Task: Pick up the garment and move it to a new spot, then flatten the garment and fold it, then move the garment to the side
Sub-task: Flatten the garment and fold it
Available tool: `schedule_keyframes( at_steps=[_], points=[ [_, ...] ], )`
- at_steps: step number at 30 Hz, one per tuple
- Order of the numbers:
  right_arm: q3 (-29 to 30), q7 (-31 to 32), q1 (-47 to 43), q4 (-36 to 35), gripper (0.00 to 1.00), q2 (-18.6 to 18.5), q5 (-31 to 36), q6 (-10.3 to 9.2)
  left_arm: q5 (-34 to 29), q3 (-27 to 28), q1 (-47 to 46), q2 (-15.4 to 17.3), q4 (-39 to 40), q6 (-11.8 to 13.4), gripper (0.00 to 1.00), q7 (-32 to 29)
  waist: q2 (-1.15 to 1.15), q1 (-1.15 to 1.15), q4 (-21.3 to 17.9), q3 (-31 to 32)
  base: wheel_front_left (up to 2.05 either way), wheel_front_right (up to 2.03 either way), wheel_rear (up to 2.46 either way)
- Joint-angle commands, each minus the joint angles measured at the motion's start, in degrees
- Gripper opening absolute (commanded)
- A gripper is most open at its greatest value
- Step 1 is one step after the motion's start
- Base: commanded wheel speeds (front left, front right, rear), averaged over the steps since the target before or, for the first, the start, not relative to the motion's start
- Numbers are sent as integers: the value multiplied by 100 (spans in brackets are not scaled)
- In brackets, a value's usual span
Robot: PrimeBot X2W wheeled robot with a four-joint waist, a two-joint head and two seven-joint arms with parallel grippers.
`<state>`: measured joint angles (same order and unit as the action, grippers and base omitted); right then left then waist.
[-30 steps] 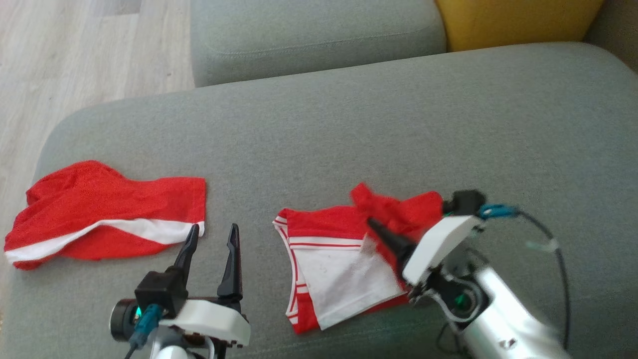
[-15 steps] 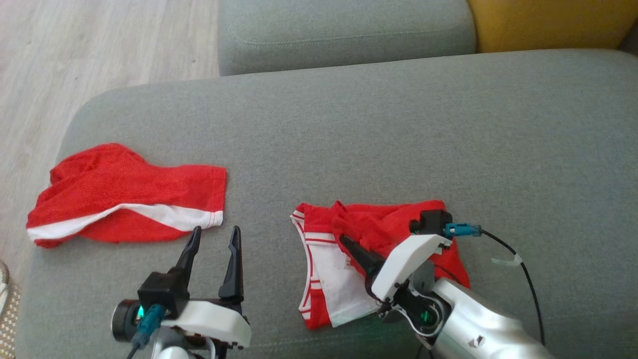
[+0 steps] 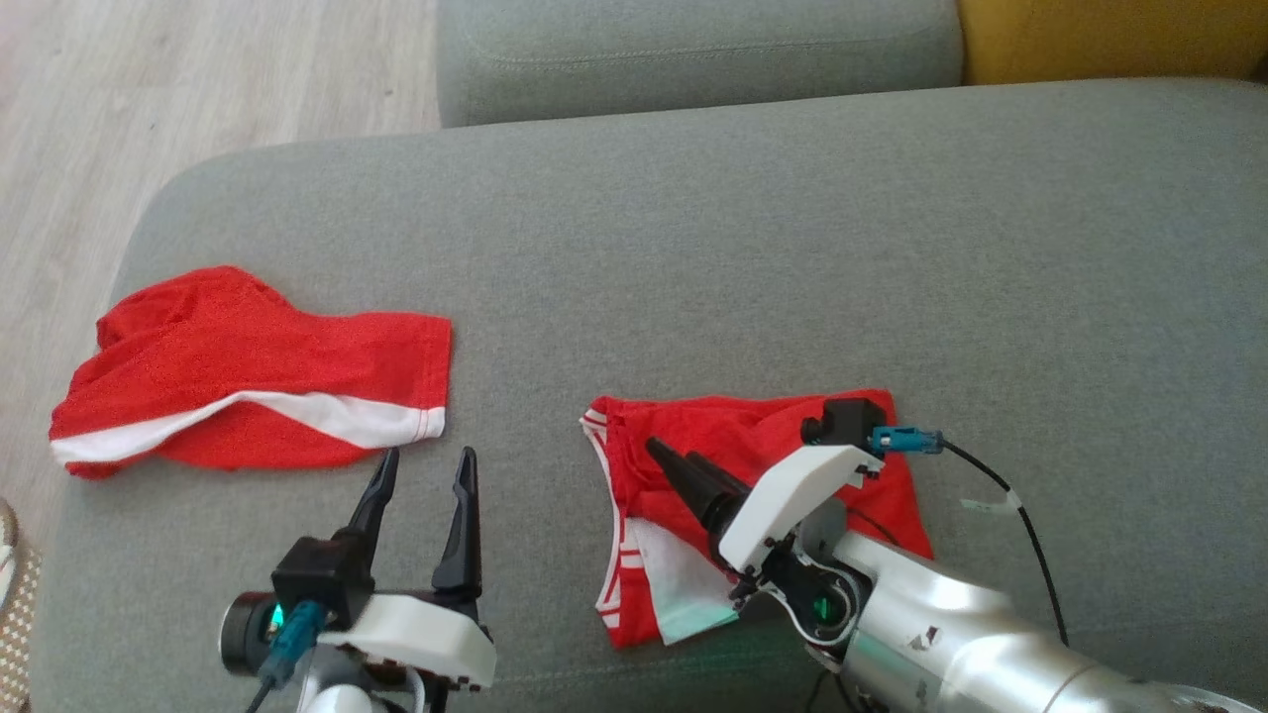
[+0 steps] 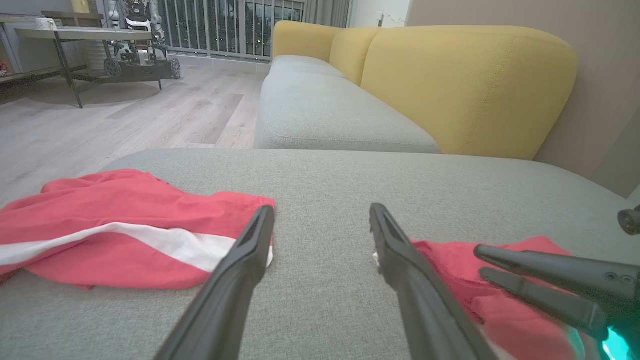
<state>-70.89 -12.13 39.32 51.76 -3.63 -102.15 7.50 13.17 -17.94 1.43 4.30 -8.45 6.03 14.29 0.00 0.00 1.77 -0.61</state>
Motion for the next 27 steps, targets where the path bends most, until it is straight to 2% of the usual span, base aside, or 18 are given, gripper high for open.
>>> schedule_keyframes(
  at_steps=[1,10,16,18,21,24,27],
  points=[
    [19,-81,198,-114,100,75,-34,-1,-52,202,-304,-29,164,-12,100,71,0,0,-21,24,0,0,0],
    [-220,-249,711,117,100,75,-219,-1,-85,294,-220,-40,187,21,100,71,0,0,-276,241,0,0,0],
    [-180,-283,1152,844,100,75,231,-1,-104,367,-146,-44,254,50,100,71,0,0,-462,301,0,0,0],
    [-84,-284,1346,1118,100,60,607,-1,-114,391,-128,-44,278,56,100,71,0,0,-517,303,0,0,0],
    [166,-285,1634,1403,100,-154,1524,-1,-130,422,-126,-44,303,51,100,71,0,0,-575,290,0,0,0],
    [716,-285,1645,1309,100,-462,2510,-1,-144,456,-133,-46,320,44,100,71,0,0,-612,267,0,0,0],
    [1561,-285,1387,940,100,-876,3700,-1,-156,497,-149,-48,334,35,100,71,0,0,-629,233,0,0,0]
  ],
)
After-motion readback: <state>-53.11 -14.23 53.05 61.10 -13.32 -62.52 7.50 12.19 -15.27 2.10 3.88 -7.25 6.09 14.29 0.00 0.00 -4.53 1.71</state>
